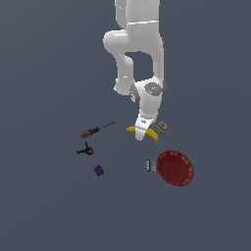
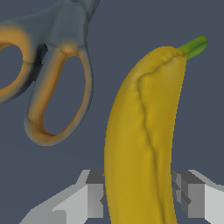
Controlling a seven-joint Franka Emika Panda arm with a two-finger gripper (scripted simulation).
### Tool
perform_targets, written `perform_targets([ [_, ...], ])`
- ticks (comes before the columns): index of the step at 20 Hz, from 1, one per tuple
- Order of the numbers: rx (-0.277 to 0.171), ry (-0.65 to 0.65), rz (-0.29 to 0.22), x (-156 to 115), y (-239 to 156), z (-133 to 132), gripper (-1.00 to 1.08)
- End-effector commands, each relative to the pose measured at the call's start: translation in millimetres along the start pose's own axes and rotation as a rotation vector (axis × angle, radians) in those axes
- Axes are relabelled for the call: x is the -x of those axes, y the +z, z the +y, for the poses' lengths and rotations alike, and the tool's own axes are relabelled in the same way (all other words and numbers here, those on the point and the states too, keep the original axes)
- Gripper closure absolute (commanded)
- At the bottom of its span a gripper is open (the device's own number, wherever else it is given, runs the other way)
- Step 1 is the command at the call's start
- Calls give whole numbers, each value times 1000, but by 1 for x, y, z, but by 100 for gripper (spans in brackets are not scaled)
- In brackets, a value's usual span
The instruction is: Pick up a designated object from a clutter of objects.
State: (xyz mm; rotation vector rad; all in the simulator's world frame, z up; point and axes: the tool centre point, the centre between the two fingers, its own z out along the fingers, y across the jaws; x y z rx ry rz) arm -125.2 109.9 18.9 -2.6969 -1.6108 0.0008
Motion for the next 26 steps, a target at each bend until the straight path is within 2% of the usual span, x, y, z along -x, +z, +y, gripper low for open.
perform_targets([
  [1, 0, 2, 0, 1, 0, 1, 108],
  [13, 0, 2, -1, 13, -27, 8, 108],
  [26, -2, 1, 2, 49, -115, 32, 108],
])
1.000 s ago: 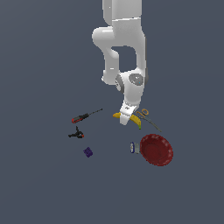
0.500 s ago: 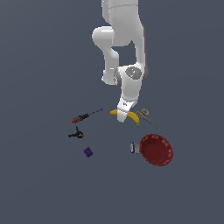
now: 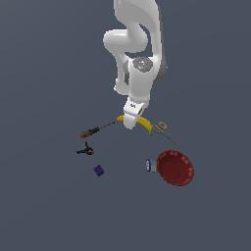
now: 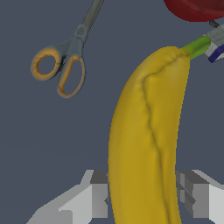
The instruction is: Pick up a designated object from a clutter of objects.
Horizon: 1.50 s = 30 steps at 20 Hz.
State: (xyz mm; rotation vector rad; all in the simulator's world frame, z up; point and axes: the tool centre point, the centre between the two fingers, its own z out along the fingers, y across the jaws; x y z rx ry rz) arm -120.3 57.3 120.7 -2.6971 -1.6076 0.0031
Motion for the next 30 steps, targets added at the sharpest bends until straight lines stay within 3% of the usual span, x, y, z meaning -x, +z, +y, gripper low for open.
perform_targets([
  [1, 0, -1, 3, 8, -21, 5, 108],
  [21, 1, 2, 4, 76, -190, 55, 108],
  [30, 2, 3, 1, 96, -241, 73, 108],
])
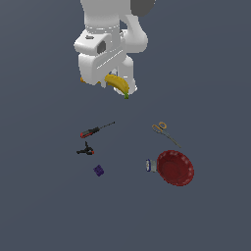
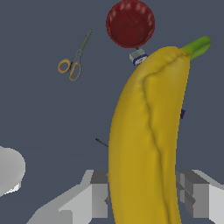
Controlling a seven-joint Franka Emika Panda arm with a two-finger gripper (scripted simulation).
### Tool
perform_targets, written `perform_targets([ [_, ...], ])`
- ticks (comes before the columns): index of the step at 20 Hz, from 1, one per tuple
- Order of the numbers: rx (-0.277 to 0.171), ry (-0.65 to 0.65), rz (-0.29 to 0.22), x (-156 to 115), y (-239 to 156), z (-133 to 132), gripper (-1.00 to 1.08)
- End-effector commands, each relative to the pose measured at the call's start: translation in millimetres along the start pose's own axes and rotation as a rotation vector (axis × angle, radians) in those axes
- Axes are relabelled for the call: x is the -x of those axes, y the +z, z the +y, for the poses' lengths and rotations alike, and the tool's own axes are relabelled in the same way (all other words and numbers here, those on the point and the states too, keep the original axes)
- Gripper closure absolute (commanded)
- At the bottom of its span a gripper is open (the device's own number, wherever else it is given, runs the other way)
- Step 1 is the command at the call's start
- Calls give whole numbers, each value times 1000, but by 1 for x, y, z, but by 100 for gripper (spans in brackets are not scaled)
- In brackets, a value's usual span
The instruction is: Pick up a designated object from a clutter of objects.
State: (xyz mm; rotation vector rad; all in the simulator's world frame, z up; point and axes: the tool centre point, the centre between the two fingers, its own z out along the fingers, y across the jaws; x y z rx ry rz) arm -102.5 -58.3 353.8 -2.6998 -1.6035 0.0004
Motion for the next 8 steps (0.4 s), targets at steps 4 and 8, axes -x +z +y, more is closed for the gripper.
perform_targets([
  [4, 1, 0, 0, 6, -18, 7, 108],
  [8, 2, -1, -1, 7, -21, 8, 108],
])
